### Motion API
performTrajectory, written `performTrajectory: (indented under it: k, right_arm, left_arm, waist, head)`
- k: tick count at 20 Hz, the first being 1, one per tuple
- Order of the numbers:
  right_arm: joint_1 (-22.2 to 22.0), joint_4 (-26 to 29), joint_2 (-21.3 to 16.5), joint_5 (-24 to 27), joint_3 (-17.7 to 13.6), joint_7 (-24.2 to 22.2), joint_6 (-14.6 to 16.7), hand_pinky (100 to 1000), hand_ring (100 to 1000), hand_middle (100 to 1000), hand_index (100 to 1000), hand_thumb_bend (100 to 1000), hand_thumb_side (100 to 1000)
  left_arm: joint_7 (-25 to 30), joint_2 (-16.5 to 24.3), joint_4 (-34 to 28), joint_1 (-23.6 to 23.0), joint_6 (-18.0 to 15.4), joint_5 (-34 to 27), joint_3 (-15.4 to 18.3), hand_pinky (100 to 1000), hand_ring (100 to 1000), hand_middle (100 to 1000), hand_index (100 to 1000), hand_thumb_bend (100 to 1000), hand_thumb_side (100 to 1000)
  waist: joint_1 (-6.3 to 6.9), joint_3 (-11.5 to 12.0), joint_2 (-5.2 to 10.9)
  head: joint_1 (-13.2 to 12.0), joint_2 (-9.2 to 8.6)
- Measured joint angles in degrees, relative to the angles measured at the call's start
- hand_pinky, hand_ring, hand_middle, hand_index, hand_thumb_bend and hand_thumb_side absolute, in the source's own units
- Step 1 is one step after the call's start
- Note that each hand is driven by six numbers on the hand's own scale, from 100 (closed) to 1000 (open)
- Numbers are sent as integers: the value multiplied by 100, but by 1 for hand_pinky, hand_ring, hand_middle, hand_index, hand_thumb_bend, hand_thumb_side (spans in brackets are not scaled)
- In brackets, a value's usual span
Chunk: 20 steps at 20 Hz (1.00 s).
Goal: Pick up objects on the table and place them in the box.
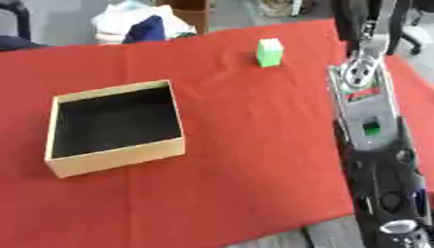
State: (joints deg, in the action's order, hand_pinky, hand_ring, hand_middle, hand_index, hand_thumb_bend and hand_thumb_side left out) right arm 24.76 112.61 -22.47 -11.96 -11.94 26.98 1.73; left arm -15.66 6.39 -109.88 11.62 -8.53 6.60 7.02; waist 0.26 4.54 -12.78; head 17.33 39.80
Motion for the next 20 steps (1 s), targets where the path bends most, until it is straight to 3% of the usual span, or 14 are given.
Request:
performTrajectory:
  k: [3,5,7,15,20]
  right_arm:
    - [0,0,0,0,0,0,0,637,674,781,903,100,663]
    - [0,0,0,0,0,0,0,637,674,781,903,100,663]
    - [0,0,0,0,0,0,0,637,674,781,903,100,663]
    - [5,-5,-3,1,0,-1,-1,638,675,783,904,100,686]
    - [281,-74,-208,1,-1,-37,-21,647,680,786,905,100,632]
  left_arm:
    - [-1,0,0,0,-1,0,0,641,810,627,569,100,190]
    - [-1,0,0,0,-1,0,0,641,811,629,651,100,177]
    - [-1,0,0,0,-1,0,0,641,811,629,673,100,172]
    - [-1,-1,0,0,-1,-1,0,640,812,630,698,100,157]
    - [-1,-1,0,-3,-1,-7,0,640,812,631,705,100,145]
  waist:
    - [0,-17,0]
    - [1,-22,0]
    - [1,-22,0]
    - [2,-23,0]
    - [2,-24,13]
  head:
    - [2,0]
    - [4,-1]
    - [7,-1]
    - [16,-1]
    - [29,0]
